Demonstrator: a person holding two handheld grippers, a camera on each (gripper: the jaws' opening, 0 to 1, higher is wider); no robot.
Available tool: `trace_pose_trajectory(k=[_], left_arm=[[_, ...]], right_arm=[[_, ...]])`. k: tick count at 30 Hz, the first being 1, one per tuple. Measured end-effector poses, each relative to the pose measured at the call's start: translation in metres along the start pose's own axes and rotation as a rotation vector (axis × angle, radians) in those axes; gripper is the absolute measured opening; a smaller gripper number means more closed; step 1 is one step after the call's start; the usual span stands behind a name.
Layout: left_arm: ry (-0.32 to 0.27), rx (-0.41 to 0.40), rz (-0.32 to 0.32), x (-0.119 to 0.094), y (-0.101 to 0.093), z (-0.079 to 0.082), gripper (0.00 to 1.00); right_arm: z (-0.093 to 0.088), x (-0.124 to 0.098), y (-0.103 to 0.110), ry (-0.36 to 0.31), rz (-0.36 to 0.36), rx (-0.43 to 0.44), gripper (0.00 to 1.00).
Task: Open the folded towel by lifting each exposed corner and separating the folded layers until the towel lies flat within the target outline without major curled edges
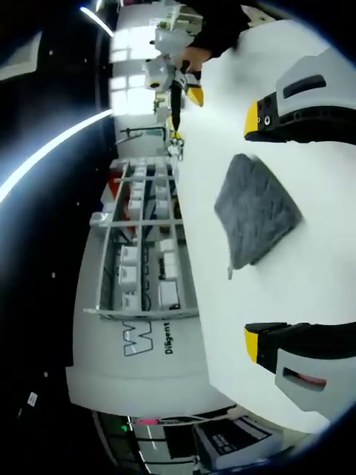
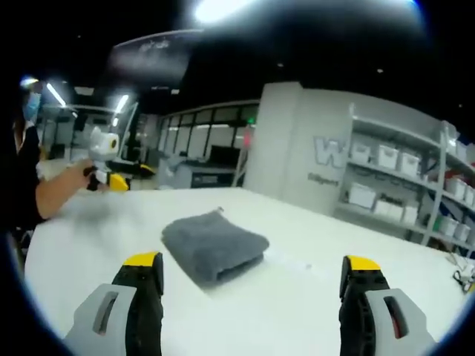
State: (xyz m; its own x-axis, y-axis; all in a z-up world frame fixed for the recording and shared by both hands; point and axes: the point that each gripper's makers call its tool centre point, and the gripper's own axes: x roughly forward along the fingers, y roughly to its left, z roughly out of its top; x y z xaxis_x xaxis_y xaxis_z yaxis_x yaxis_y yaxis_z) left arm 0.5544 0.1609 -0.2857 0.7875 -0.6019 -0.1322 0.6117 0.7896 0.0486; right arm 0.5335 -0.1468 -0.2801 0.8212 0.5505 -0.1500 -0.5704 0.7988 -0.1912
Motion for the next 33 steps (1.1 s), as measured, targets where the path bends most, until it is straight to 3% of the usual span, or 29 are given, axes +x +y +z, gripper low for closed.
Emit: trace_pose_trajectory(k=[3,6,8,9,11,13,16,18,22,25,28,30,33], left_arm=[[0.041,-0.007,-0.015,0.002,-0.004,-0.009,1.00],[0.042,-0.008,-0.018,0.006,-0.004,-0.012,1.00],[0.018,-0.022,-0.020,0.010,-0.002,-0.011,0.99],[-0.034,-0.009,0.004,0.015,0.002,-0.005,0.99],[-0.034,0.056,-0.001,0.020,0.000,-0.009,0.98],[-0.037,0.056,-0.002,0.025,-0.002,-0.012,0.97],[0.009,0.022,-0.039,0.032,-0.008,-0.022,0.97],[0.053,0.055,-0.048,0.034,-0.008,-0.028,0.97],[0.069,0.029,-0.123,0.038,-0.018,-0.015,0.94],[0.161,0.080,-0.189,0.036,-0.029,-0.011,0.94],[0.191,0.100,-0.214,0.034,-0.030,-0.003,0.98],[0.167,0.088,-0.210,0.035,-0.023,0.010,0.96],[0.053,-0.030,-0.194,0.036,-0.009,0.038,0.88]], right_arm=[[-0.001,0.000,-0.001,0.000,-0.001,-0.006,0.99],[-0.004,0.001,-0.001,0.010,-0.003,-0.012,0.99],[-0.006,0.003,0.000,0.013,0.006,-0.006,0.99],[-0.006,0.004,0.000,0.010,0.010,0.000,0.99],[-0.009,0.007,0.001,0.008,0.013,0.002,0.99],[-0.012,0.009,0.000,0.006,0.012,-0.006,0.99],[-0.017,0.012,-0.003,0.009,0.010,0.006,0.97],[-0.018,0.012,-0.002,0.014,0.009,0.011,0.97],[-0.005,0.017,-0.001,0.017,0.041,-0.028,0.98],[0.007,0.025,-0.005,0.054,0.066,-0.053,0.97],[0.012,0.030,-0.009,0.100,0.096,-0.066,0.99],[0.007,0.031,-0.001,0.157,0.177,-0.044,0.97],[0.018,0.036,-0.004,0.093,0.173,-0.040,0.95]])
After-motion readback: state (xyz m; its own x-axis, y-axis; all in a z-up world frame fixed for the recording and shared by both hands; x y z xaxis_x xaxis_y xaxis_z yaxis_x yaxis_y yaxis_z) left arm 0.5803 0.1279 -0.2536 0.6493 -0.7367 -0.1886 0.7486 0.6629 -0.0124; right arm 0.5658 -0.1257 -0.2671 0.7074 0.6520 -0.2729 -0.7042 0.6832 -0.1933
